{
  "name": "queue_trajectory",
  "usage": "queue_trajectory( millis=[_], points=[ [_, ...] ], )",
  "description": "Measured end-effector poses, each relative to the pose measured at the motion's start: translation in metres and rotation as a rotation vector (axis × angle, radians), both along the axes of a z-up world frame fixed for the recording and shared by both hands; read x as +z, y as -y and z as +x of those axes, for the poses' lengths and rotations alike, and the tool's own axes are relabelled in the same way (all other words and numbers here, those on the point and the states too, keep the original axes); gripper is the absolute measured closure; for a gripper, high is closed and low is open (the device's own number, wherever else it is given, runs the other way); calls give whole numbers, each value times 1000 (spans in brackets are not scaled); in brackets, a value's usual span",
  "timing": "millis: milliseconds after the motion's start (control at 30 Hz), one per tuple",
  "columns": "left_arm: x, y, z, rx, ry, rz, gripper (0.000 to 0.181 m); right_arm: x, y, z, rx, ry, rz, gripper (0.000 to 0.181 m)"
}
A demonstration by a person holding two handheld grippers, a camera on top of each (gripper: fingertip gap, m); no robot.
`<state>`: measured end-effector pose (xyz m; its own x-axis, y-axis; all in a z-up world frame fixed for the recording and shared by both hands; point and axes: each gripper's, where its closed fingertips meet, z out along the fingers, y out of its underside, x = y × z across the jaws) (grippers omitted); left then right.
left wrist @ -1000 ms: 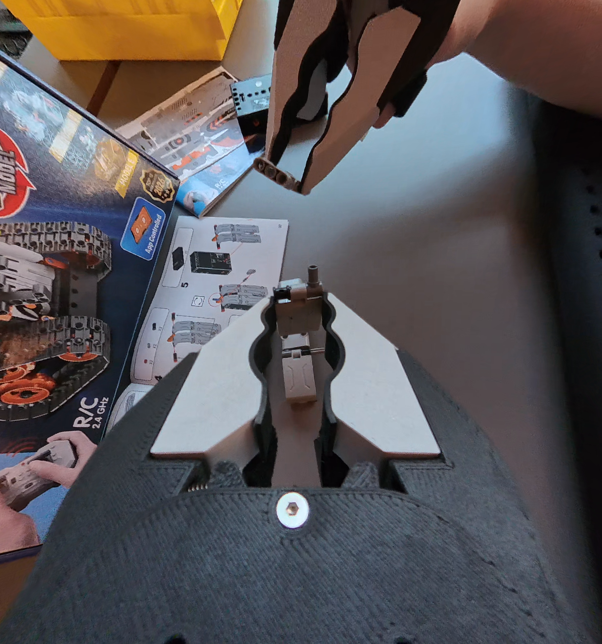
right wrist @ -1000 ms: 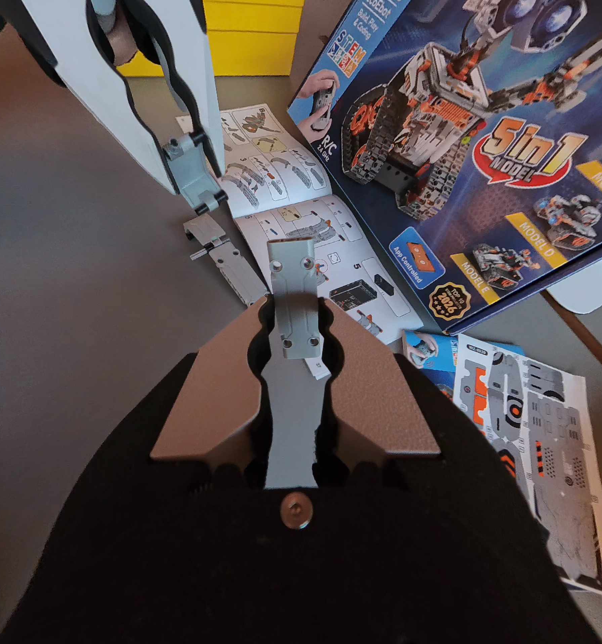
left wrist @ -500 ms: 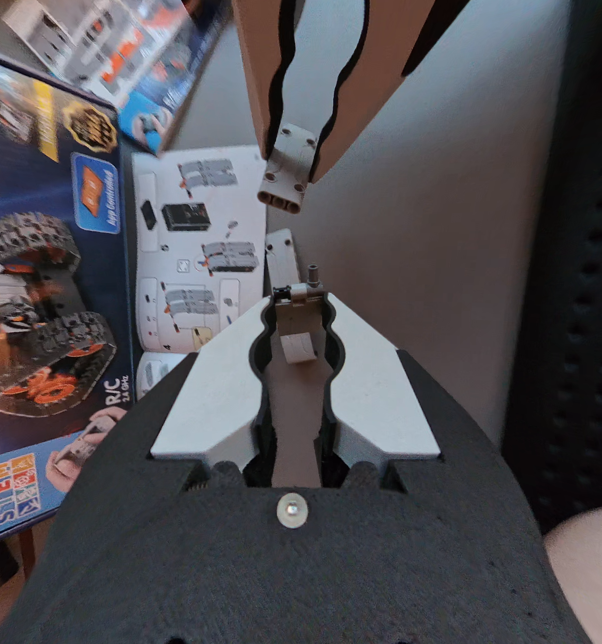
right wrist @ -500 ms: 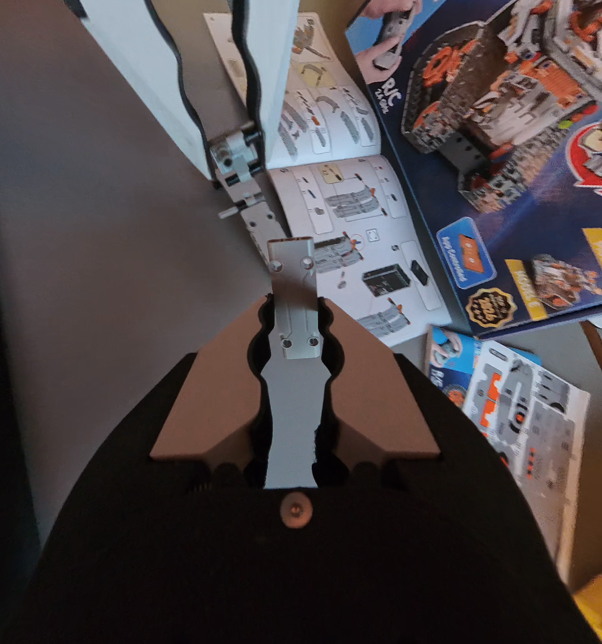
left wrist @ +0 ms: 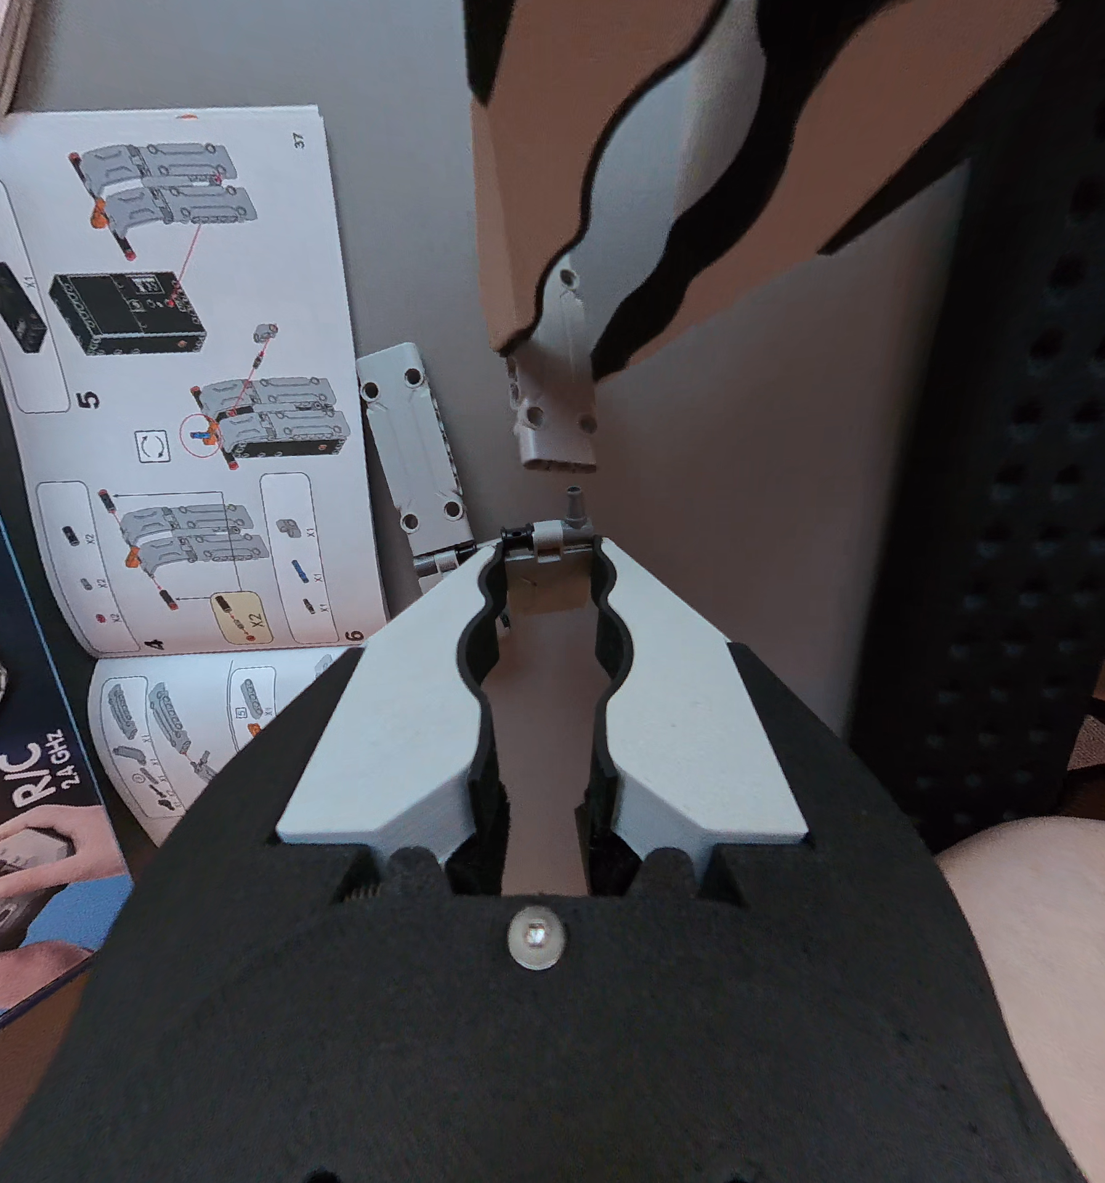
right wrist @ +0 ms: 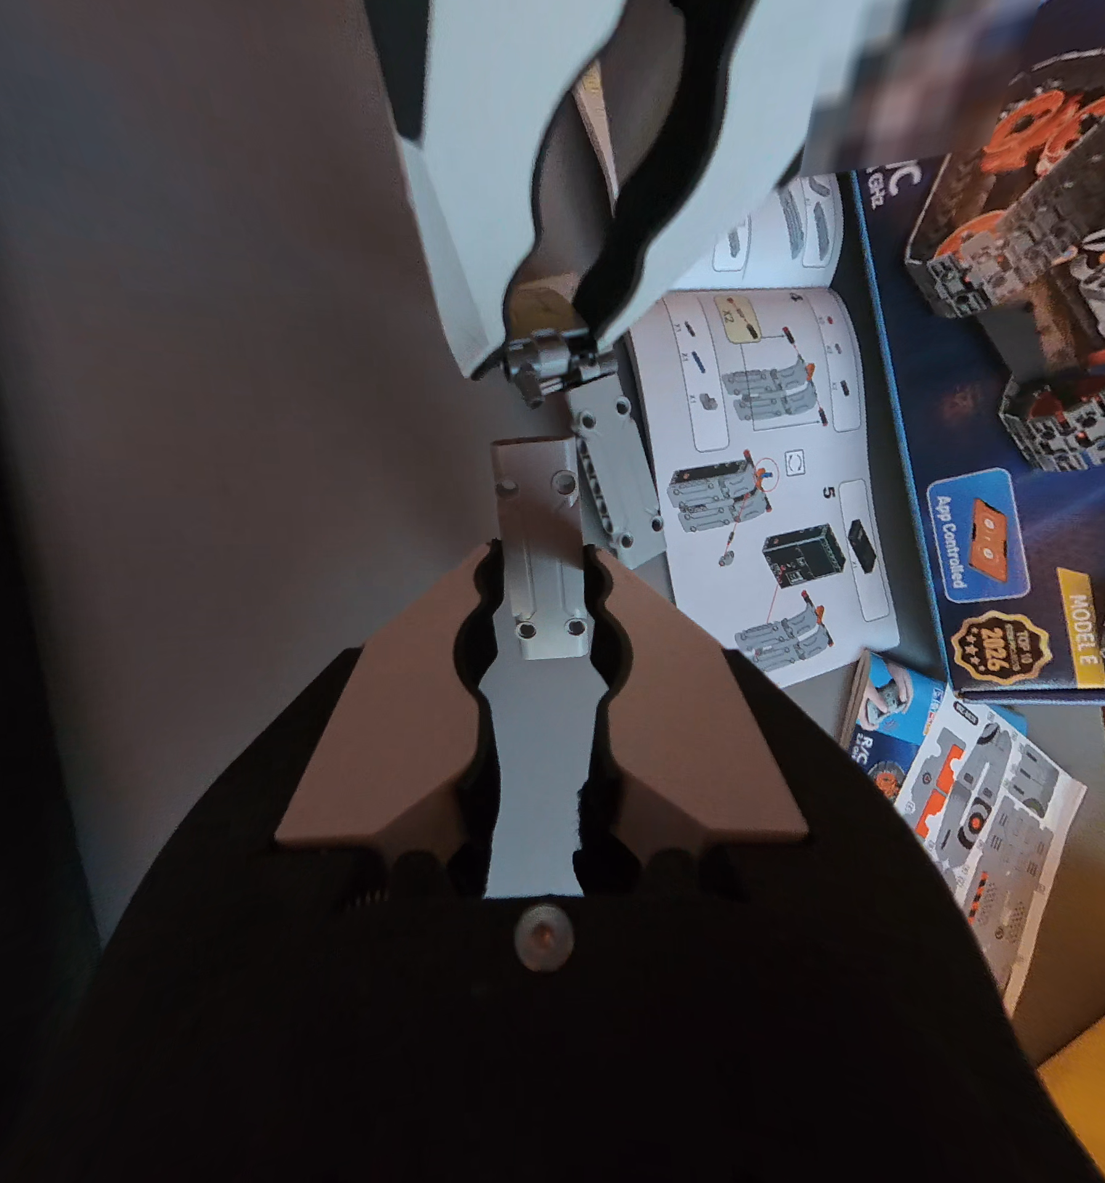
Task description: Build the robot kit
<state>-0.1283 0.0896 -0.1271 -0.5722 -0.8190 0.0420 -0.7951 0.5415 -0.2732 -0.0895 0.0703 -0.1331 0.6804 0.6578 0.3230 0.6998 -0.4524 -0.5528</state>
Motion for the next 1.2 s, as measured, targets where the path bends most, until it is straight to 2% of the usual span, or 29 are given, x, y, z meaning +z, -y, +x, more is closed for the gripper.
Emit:
queue_trajectory(
  millis=[133, 467, 833, 967, 1067, 1200],
  points=[
    [-7, -1, -2, -8, -34, 26, 157, 7, -1, -6, 3, -30, 32, 158],
    [1, -3, 0, 5, 9, 16, 157, 25, -3, -8, -17, -190, 83, 158],
    [5, -9, -2, 21, 33, 1, 157, 56, -4, -16, 22, -496, 149, 158],
    [13, -9, -8, 18, 54, -45, 157, 51, -5, -6, 1, -456, 141, 159],
    [29, -32, -25, 99, 100, -51, 157, 55, -8, 8, -34, -420, 191, 158],
    [69, -85, -61, 360, 247, 8, 157, 62, -19, 53, -159, -246, 350, 158]
  ],
)
